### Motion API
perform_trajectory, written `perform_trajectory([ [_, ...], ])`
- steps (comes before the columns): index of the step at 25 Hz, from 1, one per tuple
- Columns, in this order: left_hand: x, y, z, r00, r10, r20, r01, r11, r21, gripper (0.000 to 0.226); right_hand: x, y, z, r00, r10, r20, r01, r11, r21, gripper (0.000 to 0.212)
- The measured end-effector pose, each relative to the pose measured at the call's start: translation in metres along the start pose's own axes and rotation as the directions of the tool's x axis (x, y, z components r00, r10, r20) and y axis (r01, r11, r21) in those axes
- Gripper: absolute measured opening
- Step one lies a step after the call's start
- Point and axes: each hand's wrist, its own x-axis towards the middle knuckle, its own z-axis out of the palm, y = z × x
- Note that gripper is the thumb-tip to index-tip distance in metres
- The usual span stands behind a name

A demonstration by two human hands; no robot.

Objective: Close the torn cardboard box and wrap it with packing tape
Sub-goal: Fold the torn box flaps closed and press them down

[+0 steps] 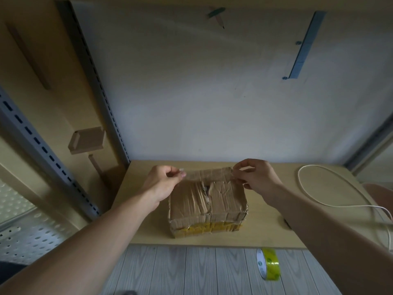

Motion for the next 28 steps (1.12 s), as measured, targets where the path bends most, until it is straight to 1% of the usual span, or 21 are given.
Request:
perform_trajectory([
  [3,0.011,0.0,0.006,0.999,0.008,-0.046,-0.012,0.997,-0.072,0.007,0.013,0.006,0.002,0.997,0.006,-0.072,-0.005,1.0,0.015,0.012],
  [5,0.018,-0.002,0.007,0.998,0.011,-0.059,-0.013,0.999,-0.029,0.011,0.021,0.01,0.003,0.996,0.04,-0.083,-0.037,0.999,0.041,0.024],
  [6,0.021,-0.005,0.007,0.998,0.014,-0.06,-0.013,1.0,0.012,0.012,0.023,0.013,0.004,0.994,0.058,-0.088,-0.056,0.998,0.028,0.025],
  [7,0.023,-0.009,0.007,0.999,0.02,-0.05,-0.017,0.998,0.053,0.014,0.025,0.016,0.004,0.994,0.068,-0.086,-0.068,0.998,0.003,0.019],
  [8,0.026,-0.014,0.008,0.999,0.03,-0.027,-0.027,0.995,0.095,0.016,0.027,0.018,0.005,0.994,0.079,-0.081,-0.081,0.996,-0.025,0.012],
  [9,0.029,-0.02,0.009,0.999,0.039,0.013,-0.041,0.989,0.141,0.018,0.028,0.019,0.006,0.993,0.093,-0.075,-0.096,0.994,-0.047,0.01],
  [11,0.034,-0.028,0.014,0.991,0.051,0.126,-0.081,0.965,0.249,0.019,0.03,0.02,0.007,0.991,0.121,-0.064,-0.127,0.988,-0.088,0.01],
  [13,0.035,-0.031,0.018,0.974,0.04,0.221,-0.108,0.947,0.304,0.019,0.032,0.019,0.007,0.989,0.147,-0.03,-0.15,0.978,-0.142,0.013],
  [16,0.037,-0.027,0.021,0.965,0.05,0.259,-0.139,0.931,0.338,0.018,0.032,0.022,0.007,0.987,0.164,0.003,-0.159,0.962,-0.22,0.018],
  [18,0.038,-0.026,0.023,0.957,0.031,0.289,-0.134,0.929,0.344,0.018,0.033,0.024,0.009,0.987,0.162,-0.002,-0.158,0.961,-0.225,0.017],
  [20,0.041,-0.026,0.022,0.955,0.026,0.297,-0.133,0.928,0.347,0.018,0.033,0.025,0.012,0.983,0.183,-0.008,-0.181,0.967,-0.179,0.016],
  [22,0.044,-0.026,0.021,0.958,0.05,0.281,-0.145,0.934,0.328,0.02,0.034,0.025,0.013,0.978,0.208,-0.006,-0.208,0.974,-0.092,0.014],
  [26,0.045,-0.022,0.018,0.973,0.111,0.201,-0.168,0.941,0.295,0.023,0.035,0.026,0.01,0.98,0.2,0.01,-0.2,0.976,0.089,0.009],
  [28,0.046,-0.023,0.02,0.971,0.127,0.204,-0.181,0.944,0.276,0.021,0.034,0.027,0.01,0.98,0.197,0.035,-0.2,0.97,0.141,0.009],
])
